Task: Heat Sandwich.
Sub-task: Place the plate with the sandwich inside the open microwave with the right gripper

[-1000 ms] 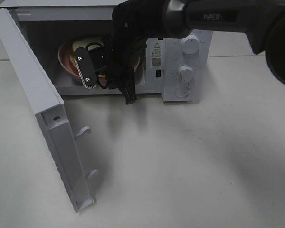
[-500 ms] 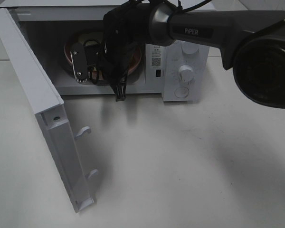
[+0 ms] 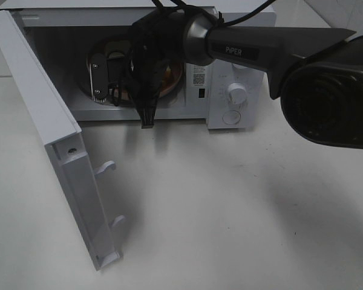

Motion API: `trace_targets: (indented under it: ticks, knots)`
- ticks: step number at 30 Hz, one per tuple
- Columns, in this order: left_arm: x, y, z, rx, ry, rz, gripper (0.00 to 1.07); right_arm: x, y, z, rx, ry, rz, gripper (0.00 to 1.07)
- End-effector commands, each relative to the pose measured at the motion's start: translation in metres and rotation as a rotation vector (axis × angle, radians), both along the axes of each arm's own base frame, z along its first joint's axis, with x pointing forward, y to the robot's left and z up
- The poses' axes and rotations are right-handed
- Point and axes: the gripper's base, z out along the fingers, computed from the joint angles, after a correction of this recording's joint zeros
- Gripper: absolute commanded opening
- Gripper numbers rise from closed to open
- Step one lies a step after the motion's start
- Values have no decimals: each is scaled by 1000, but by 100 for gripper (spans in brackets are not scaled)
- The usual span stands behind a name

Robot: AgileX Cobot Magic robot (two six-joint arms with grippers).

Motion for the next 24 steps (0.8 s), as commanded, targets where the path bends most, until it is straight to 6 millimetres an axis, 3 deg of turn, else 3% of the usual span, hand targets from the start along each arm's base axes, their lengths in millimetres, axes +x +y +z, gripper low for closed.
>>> trace_targets:
  ticks: [1, 15, 20, 21, 24]
  knots:
    - [-2, 0, 0, -2, -28, -8, 97, 3, 2, 7, 25, -37, -13, 1]
    - [-2, 0, 0, -2, -28, -8, 97, 3, 1, 7, 48, -32, -63, 7]
    - [-2, 0, 0, -2, -28, -8, 97, 3, 1, 7, 54, -30, -73, 21]
    - [-2, 0, 0, -2, -28, -8, 97, 3, 2, 8, 58, -33, -72, 30]
    - [-2, 0, 0, -2, -28, -8, 97, 3, 2, 9, 61, -37, -71, 40]
